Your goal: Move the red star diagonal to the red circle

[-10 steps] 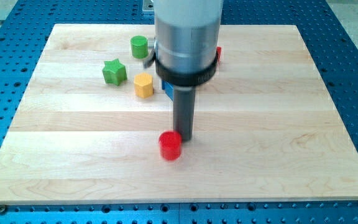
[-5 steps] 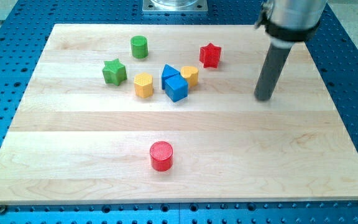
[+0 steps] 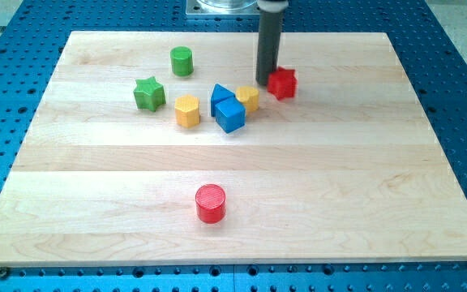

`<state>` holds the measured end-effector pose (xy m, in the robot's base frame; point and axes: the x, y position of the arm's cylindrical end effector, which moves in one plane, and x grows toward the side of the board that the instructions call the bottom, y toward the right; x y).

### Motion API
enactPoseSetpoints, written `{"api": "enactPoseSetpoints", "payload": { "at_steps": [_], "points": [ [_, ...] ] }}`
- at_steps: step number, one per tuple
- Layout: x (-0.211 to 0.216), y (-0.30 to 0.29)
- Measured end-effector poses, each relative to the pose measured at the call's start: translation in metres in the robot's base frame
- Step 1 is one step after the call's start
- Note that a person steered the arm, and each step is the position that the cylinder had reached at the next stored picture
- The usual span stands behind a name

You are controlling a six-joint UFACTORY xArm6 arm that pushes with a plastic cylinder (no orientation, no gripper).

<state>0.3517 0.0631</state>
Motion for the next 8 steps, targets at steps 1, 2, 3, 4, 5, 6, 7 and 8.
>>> {"api": "enactPoseSetpoints", "payload": {
  "at_steps": [1,2,3,4,5,6,7,8],
  "points": [
    [0.026,0.020],
    [-0.030,0.020],
    [-0.075,0.014],
    [-0.064,0.050],
    [-0.016,0.072],
    [0.059,0.072],
    [0.105,0.048],
    [0.089,0.069]
  ]
}}
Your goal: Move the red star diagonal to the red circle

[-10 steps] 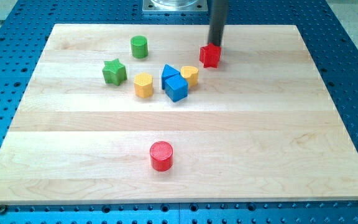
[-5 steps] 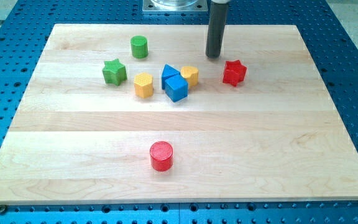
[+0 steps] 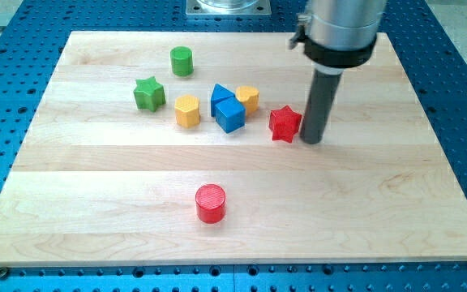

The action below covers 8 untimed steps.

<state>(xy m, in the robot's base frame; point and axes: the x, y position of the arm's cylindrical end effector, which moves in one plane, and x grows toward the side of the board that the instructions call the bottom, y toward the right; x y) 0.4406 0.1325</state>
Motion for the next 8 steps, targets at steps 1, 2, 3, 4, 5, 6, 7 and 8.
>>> {"api": "enactPoseSetpoints", "payload": {
  "at_steps": [1,2,3,4,5,6,7,8],
  "points": [
    [-0.040,-0.016],
    [0.004,-0.048],
    [0.065,-0.069],
    [0.046,-0.035],
    [0.007,-0.045],
    [0.057,-0.107],
    [0.097,-0.147],
    [0.088,-0.136]
  ]
}}
